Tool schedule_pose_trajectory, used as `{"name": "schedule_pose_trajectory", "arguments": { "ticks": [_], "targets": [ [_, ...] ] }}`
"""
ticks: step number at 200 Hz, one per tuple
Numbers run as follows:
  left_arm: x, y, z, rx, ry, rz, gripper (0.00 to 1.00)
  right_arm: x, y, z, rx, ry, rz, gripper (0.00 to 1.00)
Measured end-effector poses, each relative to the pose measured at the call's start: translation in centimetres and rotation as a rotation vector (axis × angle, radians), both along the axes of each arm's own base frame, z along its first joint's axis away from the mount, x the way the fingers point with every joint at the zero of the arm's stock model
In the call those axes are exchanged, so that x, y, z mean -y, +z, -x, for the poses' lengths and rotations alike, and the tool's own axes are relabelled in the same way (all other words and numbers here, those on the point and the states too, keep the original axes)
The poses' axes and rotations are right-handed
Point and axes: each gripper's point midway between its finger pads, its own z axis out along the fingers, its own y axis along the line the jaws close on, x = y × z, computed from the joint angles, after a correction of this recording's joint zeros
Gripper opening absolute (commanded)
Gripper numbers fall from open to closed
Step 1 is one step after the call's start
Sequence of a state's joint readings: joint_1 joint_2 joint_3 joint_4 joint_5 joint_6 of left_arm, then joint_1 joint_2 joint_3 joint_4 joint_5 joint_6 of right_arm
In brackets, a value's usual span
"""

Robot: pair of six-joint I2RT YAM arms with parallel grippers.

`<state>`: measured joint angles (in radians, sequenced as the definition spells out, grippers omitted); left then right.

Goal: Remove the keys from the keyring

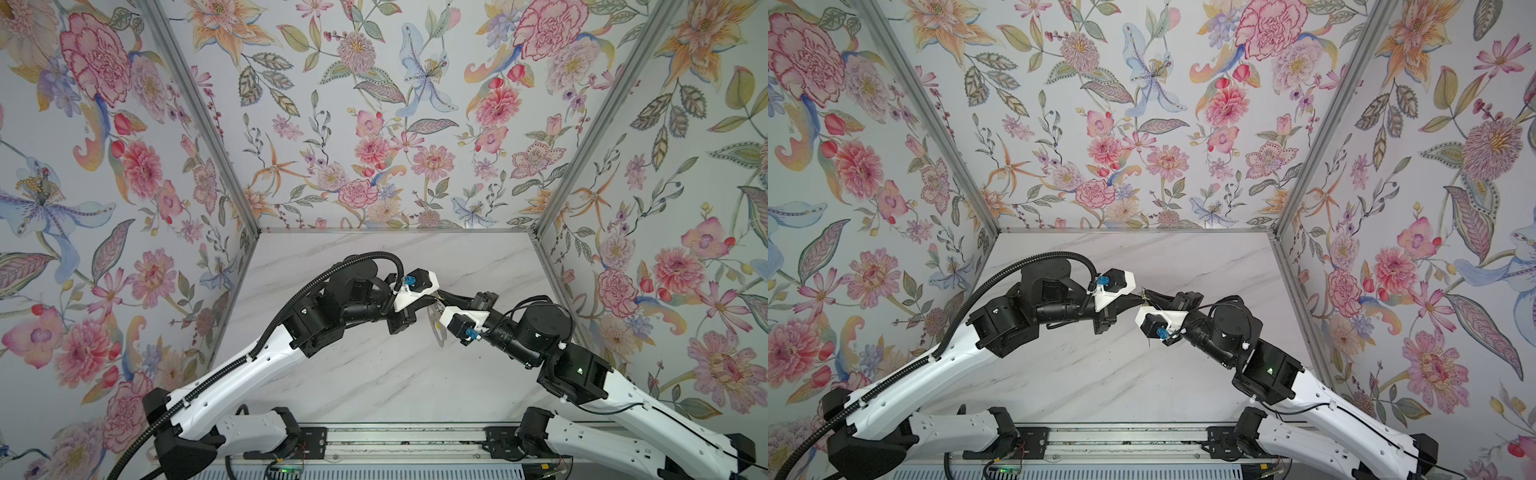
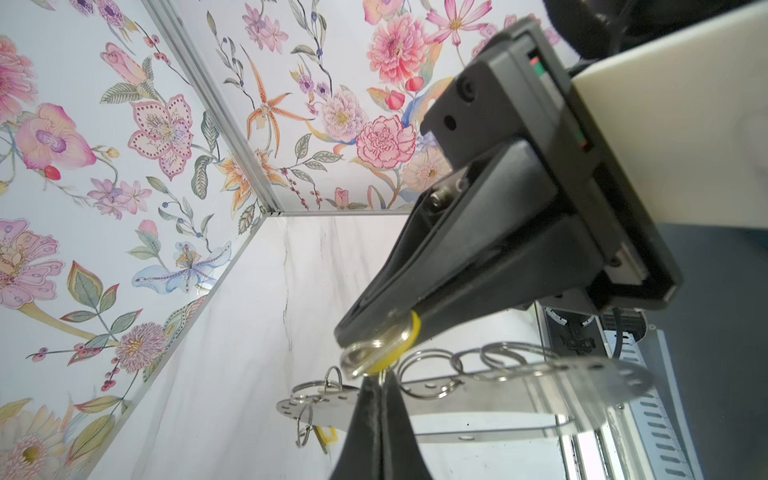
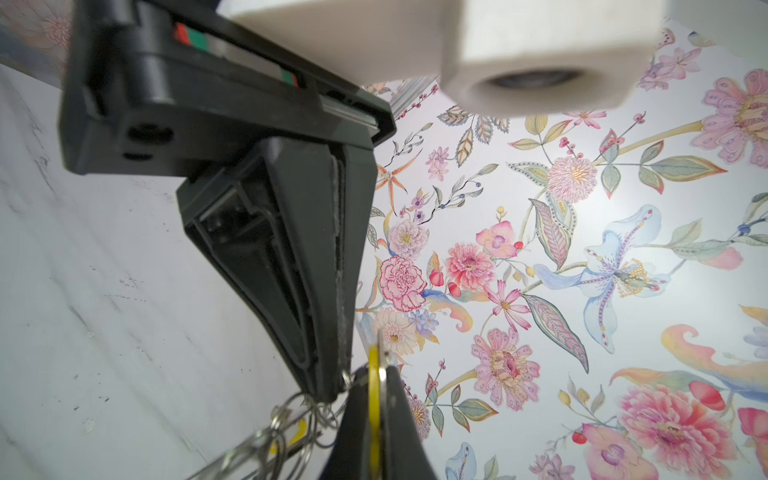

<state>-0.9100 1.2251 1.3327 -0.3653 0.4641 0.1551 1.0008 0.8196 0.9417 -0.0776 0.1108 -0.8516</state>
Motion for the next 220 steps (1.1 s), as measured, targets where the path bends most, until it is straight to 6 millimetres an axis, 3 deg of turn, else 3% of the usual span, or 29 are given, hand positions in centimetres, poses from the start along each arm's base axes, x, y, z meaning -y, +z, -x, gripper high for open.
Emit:
{"name": "schedule_pose_trajectory", "arguments": {
  "ticks": [26,59,102,149,220],
  "targets": [
    [-0.2,-0.7,-0.5,-0.011,0.022,-0.059,0.00,-0.4,-0.7,-0.6,0.020,-0.044,0.063,0.00],
    [-0.2,-0.9,-0.9,-0.022,0.037,-0.085,0.14,-0.5,-0.9,-1.1,0.045,-0.084,0.104,0.00],
    [-0.7,-0.4,-1.5,-0.025,0.051,-0.037,0.49,-0.1,0.1,-0.8,0.031,-0.033,0.032,0.00],
    [-2.3,0.6,-1.3,-0.024,0.084,0.108,0.51,1.8,0.8,-0.6,-0.020,0.019,-0.142,0.00],
    [-1.0,0.1,-0.8,-0.102,0.056,0.298,0.38,2.6,0.3,-0.6,-0.129,0.128,-0.358,0.00]
  ]
}}
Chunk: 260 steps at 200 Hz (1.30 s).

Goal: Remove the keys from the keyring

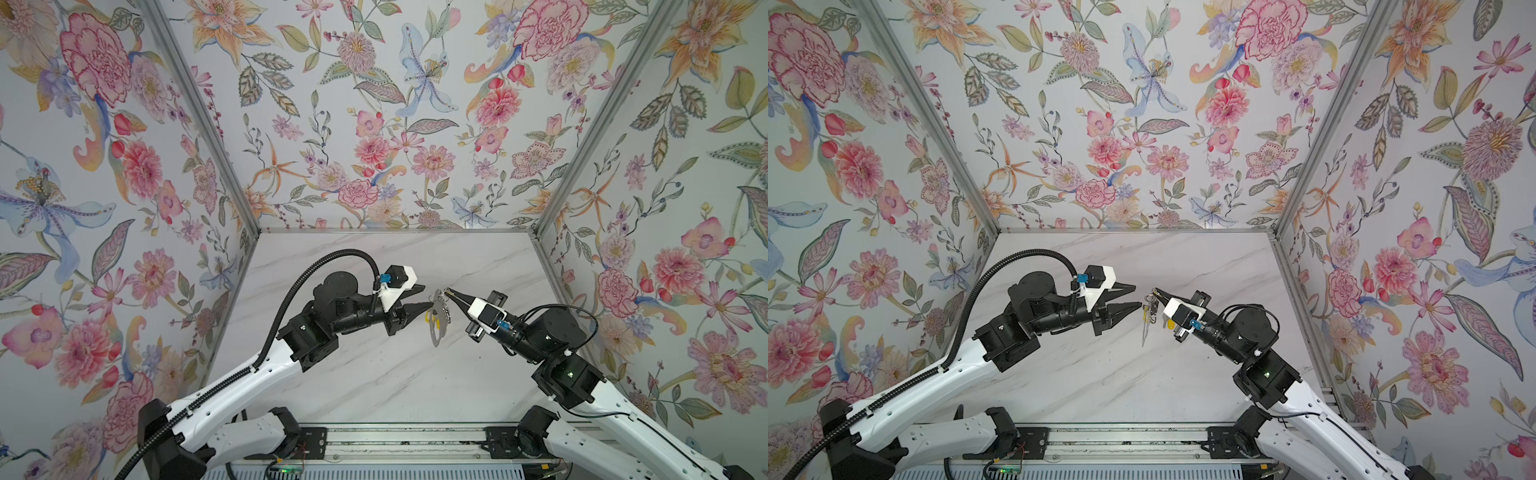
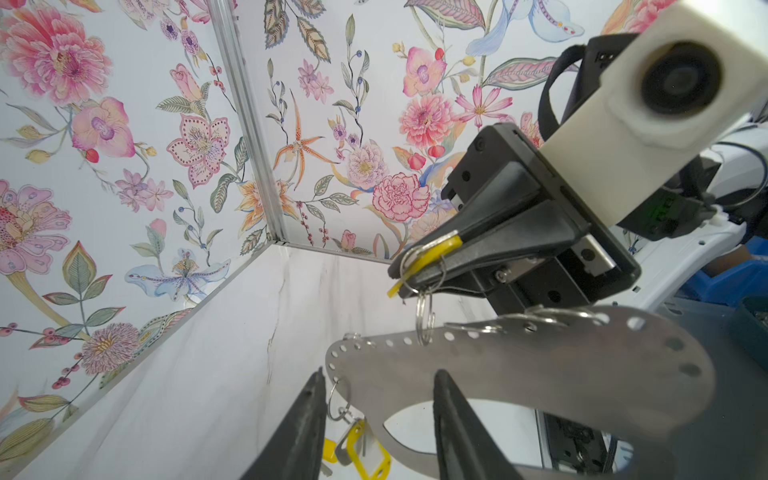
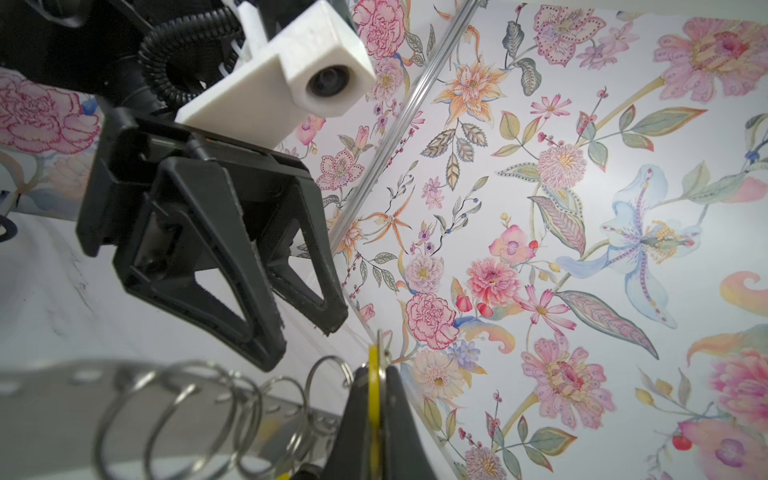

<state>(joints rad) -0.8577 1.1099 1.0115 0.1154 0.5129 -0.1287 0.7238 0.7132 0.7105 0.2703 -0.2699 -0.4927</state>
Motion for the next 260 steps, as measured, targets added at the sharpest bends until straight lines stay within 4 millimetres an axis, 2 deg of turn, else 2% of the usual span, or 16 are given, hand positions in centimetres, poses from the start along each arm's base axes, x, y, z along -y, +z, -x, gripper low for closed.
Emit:
{"name": "schedule_pose_trajectory", "arguments": {
  "ticks": [35,63,98,118,157,182,194,209,260],
  "targets": [
    [0.6,1.2,0.8,0.025,-0.026,0.051,0.34,0.6,0.9,-0.2,-0.031,0.053,-0.094,0.00],
    [0.7,1.6,0.7,0.039,-0.026,0.067,0.32,0.6,1.5,-0.3,-0.046,0.098,-0.137,0.00],
    [1.5,1.2,0.2,0.032,-0.031,0.058,0.28,-0.1,1.6,0.1,-0.064,0.162,-0.151,0.00],
    [1.8,1.2,0.0,0.030,-0.034,0.057,0.23,-0.4,1.4,0.1,-0.076,0.182,-0.150,0.00],
    [1.8,1.6,0.2,0.040,-0.044,0.069,0.20,-0.8,0.9,-0.2,-0.099,0.199,-0.143,0.00],
    [1.9,1.7,0.4,0.042,-0.059,0.073,0.09,-0.9,0.7,-0.3,-0.105,0.208,-0.140,0.00],
    [1.9,1.8,0.4,0.043,-0.059,0.075,0.08,-1.0,0.7,-0.2,-0.104,0.212,-0.140,0.00],
    [1.9,1.9,0.5,0.047,-0.063,0.076,0.00,-0.9,0.8,-0.2,-0.101,0.210,-0.144,0.00],
    [1.9,2.0,0.4,0.052,-0.059,0.060,0.00,-0.7,0.6,-0.5,-0.101,0.197,-0.133,0.00]
  ]
}}
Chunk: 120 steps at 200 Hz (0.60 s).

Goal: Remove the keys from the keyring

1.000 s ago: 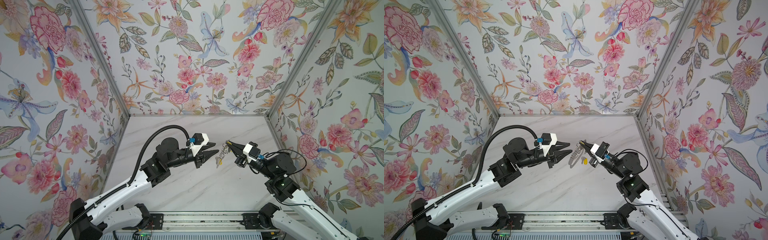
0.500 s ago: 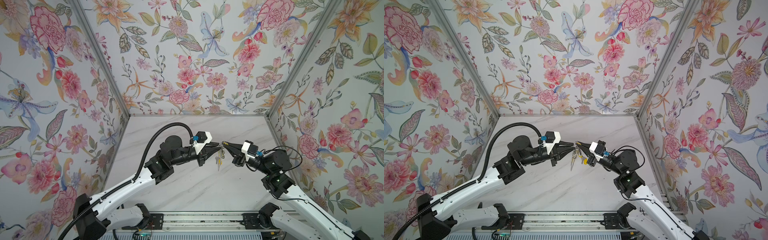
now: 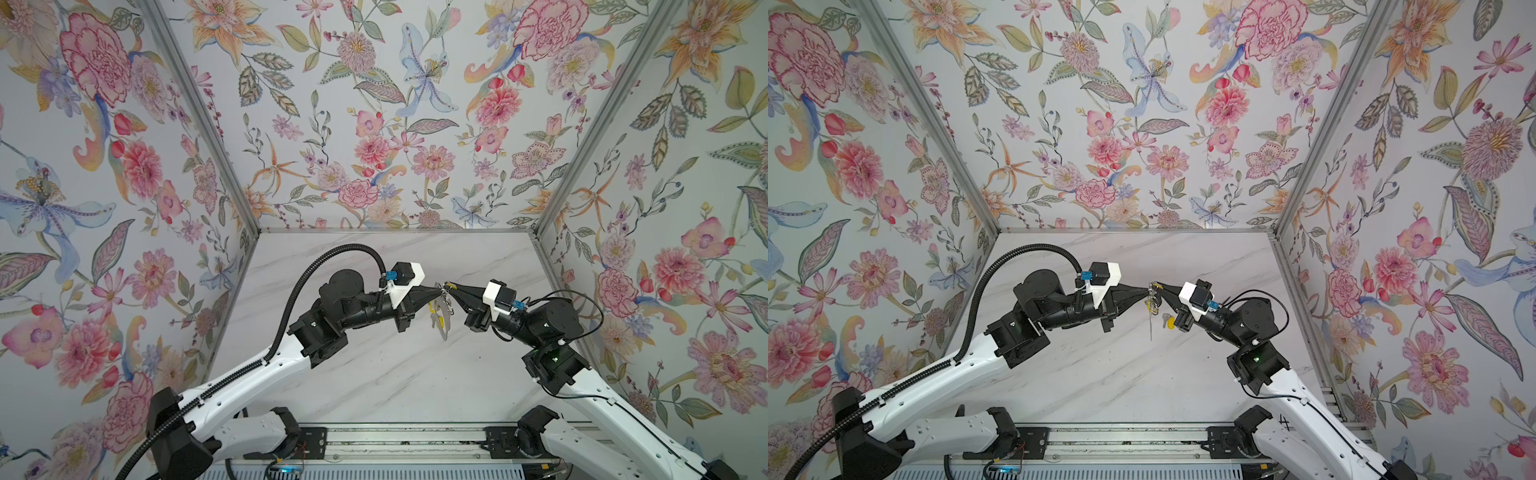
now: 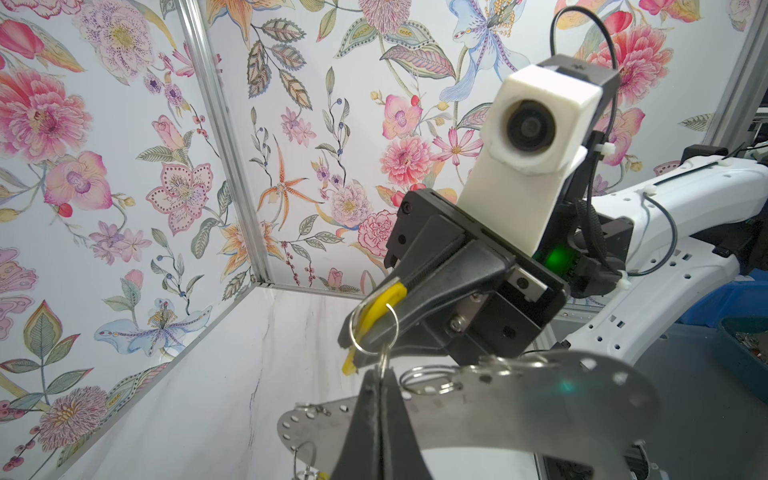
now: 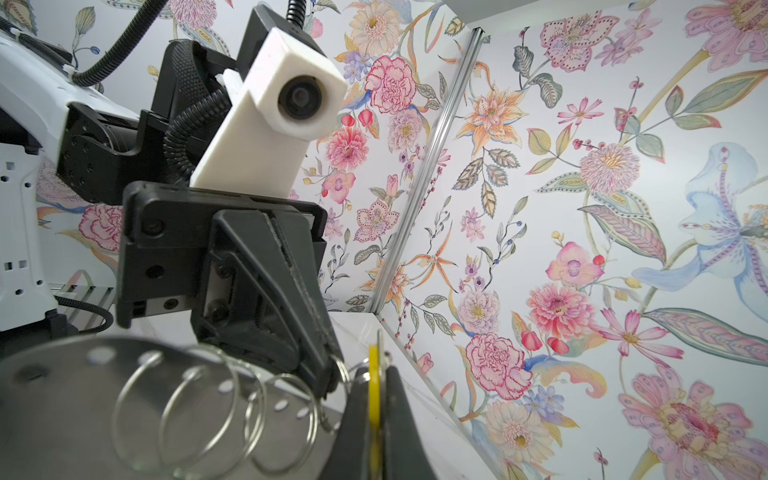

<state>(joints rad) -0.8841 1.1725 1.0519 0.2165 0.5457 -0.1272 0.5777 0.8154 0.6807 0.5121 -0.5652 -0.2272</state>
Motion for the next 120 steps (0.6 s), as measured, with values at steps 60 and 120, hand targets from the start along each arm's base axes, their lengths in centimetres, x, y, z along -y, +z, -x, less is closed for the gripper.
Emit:
{"name": "schedule_pose_trajectory", "arguments": {
  "ticks": [60,120],
  "targets": [
    [-0.3,0.0,-0.3,0.133,0.046,-0.122,0.00,0.0,0.2,-0.1,0.037,-0.044,0.094,0.00],
    [-1.4,0.0,-0.5,0.316,0.098,-0.216,0.00,-1.0,0.0,0.6,0.136,-0.157,0.182,0.00]
  ]
}}
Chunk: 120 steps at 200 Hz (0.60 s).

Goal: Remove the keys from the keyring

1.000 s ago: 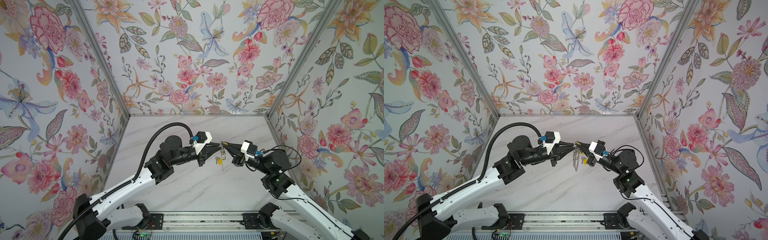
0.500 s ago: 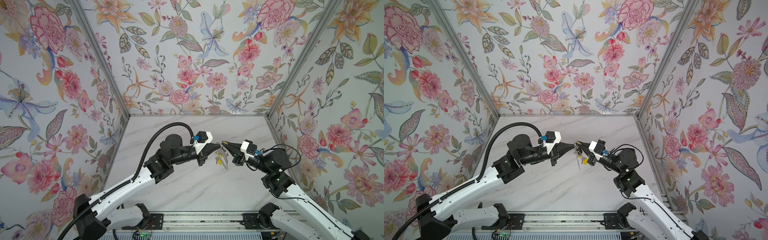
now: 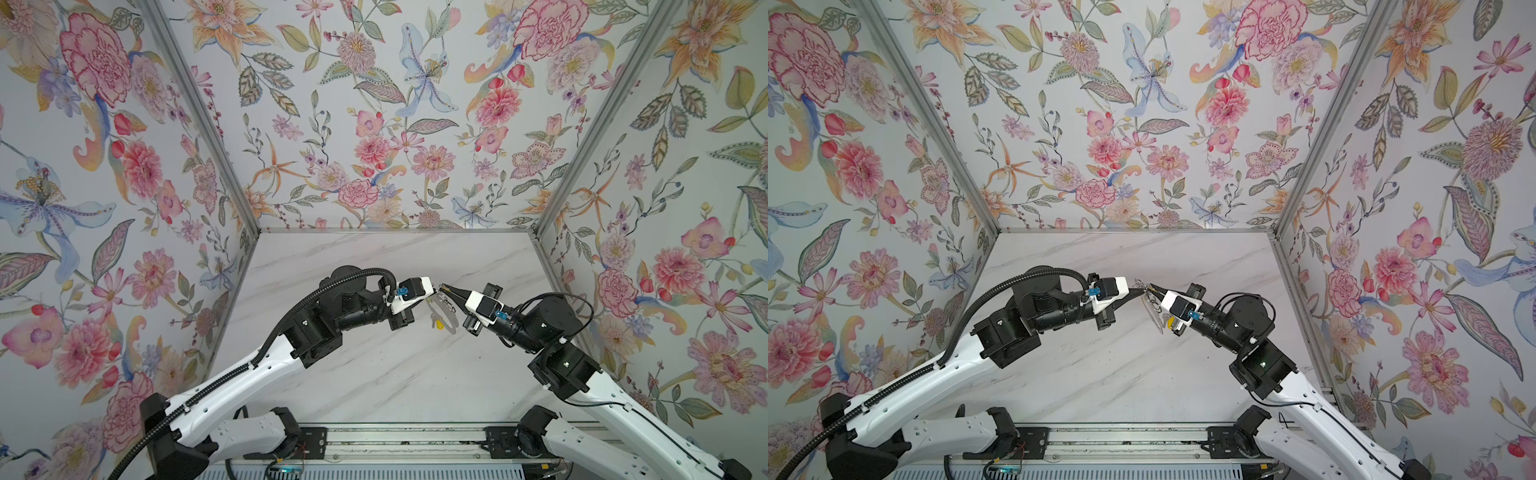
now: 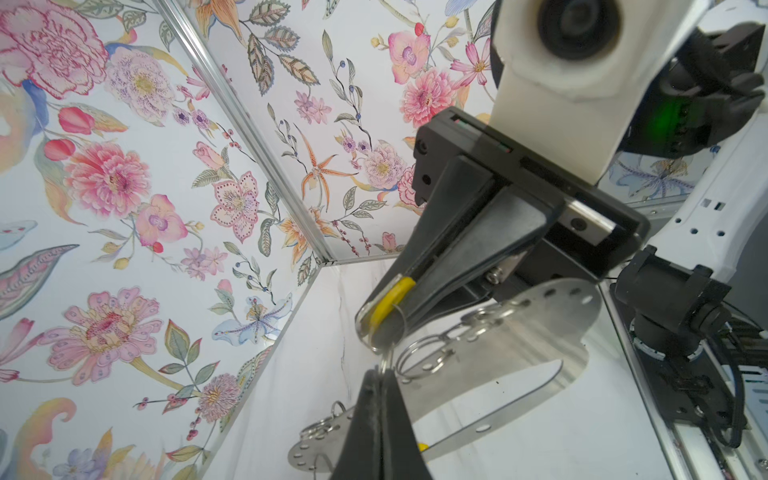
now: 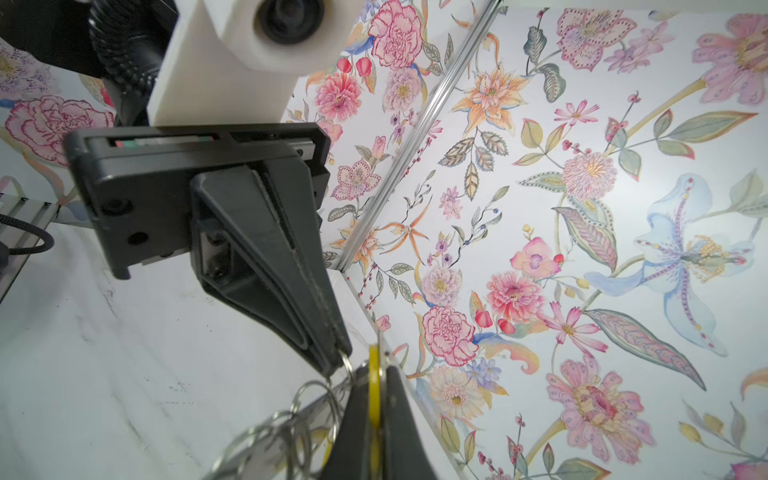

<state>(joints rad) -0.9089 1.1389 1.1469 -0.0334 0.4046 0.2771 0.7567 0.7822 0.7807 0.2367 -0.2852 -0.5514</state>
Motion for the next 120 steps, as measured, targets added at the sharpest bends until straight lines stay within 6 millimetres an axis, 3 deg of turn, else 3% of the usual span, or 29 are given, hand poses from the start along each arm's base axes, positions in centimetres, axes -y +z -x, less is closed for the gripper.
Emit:
{"name": "schedule_pose_trajectory", "arguments": {
  "ticks": [36,86,120],
  "targets": [
    [-0.7,0.4,0.0,0.116,0.026,-0.010,0.00,-0.4,0.5,0.3,0.091,-0.086,0.028,0.00],
    [-1.2,1.5,-0.8,0.229,0.085,-0.002,0.00,-0.2,-0.6,-0.4,0.123,-0.159,0.074,0.00],
    [-1.3,1.8,-0.9,0.265,0.087,-0.005,0.00,-0.1,-0.4,-0.5,0.137,-0.171,0.069,0.00]
  ]
}}
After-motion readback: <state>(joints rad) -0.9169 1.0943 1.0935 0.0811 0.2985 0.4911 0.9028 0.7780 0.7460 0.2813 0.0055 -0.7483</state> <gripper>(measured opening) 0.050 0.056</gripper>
